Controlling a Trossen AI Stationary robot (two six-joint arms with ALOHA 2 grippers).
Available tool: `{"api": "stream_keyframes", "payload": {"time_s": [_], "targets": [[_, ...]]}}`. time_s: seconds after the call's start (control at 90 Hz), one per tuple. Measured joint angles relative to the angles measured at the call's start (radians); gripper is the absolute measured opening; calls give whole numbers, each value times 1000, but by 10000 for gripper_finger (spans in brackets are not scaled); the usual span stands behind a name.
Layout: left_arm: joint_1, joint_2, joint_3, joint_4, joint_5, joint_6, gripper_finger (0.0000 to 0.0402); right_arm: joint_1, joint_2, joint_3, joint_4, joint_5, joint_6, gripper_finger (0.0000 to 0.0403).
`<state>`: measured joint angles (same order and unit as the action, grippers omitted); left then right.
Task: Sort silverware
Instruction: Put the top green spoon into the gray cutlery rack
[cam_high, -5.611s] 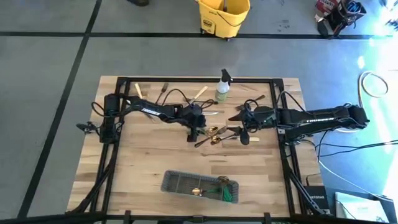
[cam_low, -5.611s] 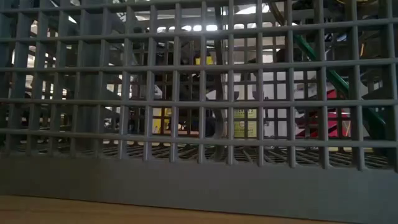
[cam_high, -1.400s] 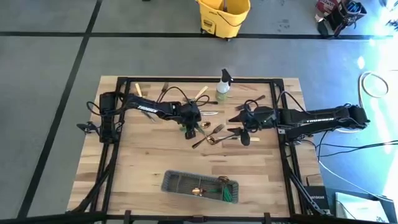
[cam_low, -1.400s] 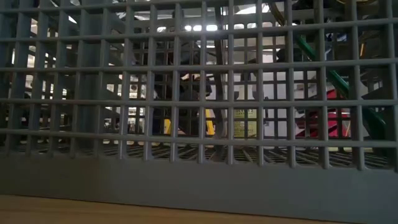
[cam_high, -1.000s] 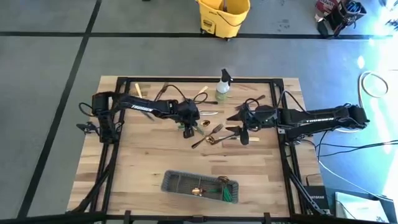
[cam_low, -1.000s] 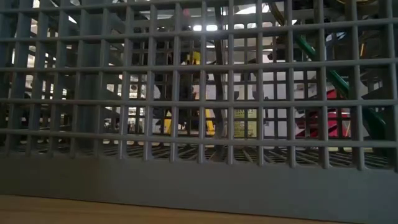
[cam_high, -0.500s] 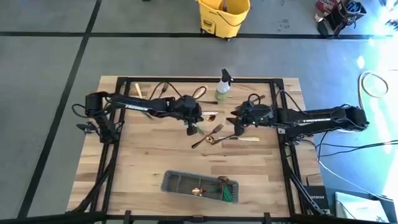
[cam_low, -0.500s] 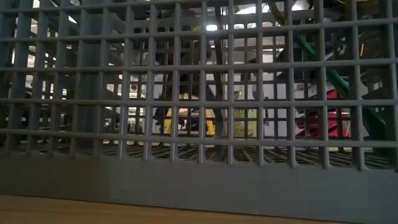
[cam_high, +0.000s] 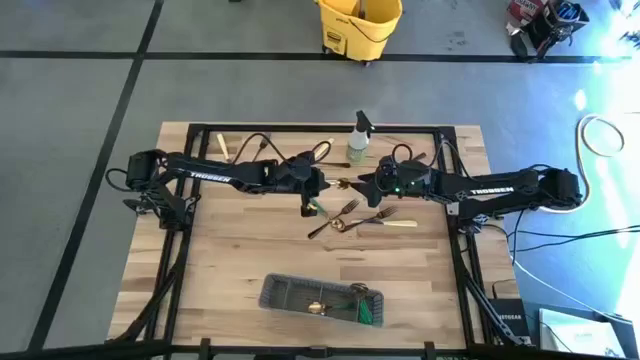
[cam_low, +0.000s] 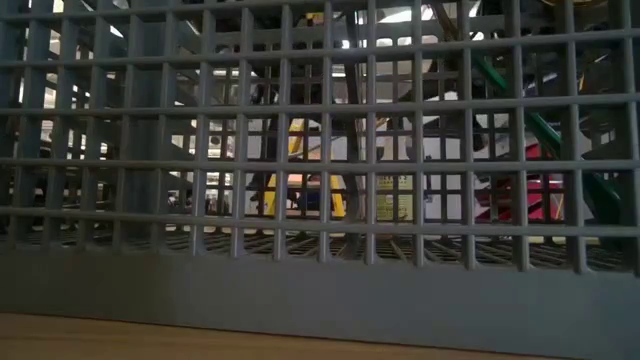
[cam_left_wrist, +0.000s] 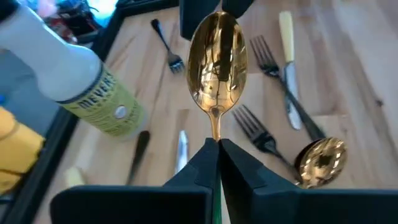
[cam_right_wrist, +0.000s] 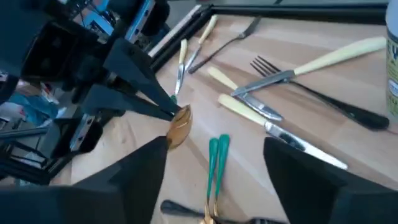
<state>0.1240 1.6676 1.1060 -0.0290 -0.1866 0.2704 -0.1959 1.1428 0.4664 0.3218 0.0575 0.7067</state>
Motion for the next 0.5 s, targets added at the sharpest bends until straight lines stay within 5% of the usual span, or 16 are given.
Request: {"api": "stream_keyframes", "payload": {"time_s": [0.211, 0.5], "targets": [[2, -1, 9, -26, -39, 24, 0, 0, 19, 0, 72, -1, 0, 314], [2, -1, 9, -37, -39, 26, 0, 0, 19, 0, 74, 0, 0, 319]]}}
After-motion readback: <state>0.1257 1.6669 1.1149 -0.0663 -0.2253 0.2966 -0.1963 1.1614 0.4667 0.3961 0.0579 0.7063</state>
